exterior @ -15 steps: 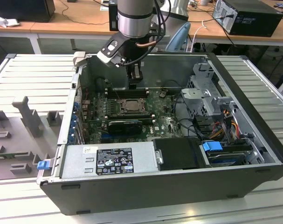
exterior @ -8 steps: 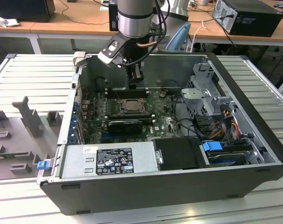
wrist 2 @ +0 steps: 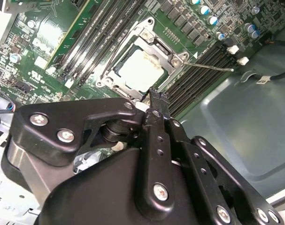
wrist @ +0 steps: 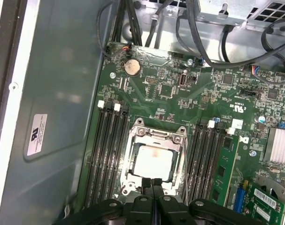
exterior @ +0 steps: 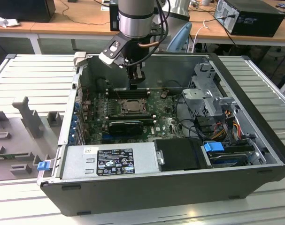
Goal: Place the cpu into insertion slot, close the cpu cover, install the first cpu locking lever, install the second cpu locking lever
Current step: 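Install the first cpu locking lever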
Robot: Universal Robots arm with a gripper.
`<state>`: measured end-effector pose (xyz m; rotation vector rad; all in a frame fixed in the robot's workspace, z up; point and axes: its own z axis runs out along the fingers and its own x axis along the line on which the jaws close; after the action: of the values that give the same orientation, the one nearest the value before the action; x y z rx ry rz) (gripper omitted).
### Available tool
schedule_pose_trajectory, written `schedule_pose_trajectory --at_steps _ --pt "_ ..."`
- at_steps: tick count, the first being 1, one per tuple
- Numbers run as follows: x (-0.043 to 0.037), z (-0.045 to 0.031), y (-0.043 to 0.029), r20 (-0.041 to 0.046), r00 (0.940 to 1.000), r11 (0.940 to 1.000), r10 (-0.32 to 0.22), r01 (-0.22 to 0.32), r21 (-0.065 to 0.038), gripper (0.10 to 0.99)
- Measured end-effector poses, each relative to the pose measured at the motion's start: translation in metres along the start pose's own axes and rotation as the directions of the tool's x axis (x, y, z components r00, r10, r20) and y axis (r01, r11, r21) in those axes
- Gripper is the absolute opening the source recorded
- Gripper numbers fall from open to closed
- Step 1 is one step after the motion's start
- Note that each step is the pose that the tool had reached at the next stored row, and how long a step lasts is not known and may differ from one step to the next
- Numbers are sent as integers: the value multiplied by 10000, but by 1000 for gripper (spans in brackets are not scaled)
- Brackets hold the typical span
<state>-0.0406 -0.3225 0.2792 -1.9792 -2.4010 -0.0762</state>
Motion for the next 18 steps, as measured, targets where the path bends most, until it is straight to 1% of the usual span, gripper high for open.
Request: schedule_pose_trajectory --at_steps 8,18 --pt "0 0 0 -5 9996 9996 -271 271 15 106" --pt "0 0 0 -9 9990 9990 -456 456 25 106"
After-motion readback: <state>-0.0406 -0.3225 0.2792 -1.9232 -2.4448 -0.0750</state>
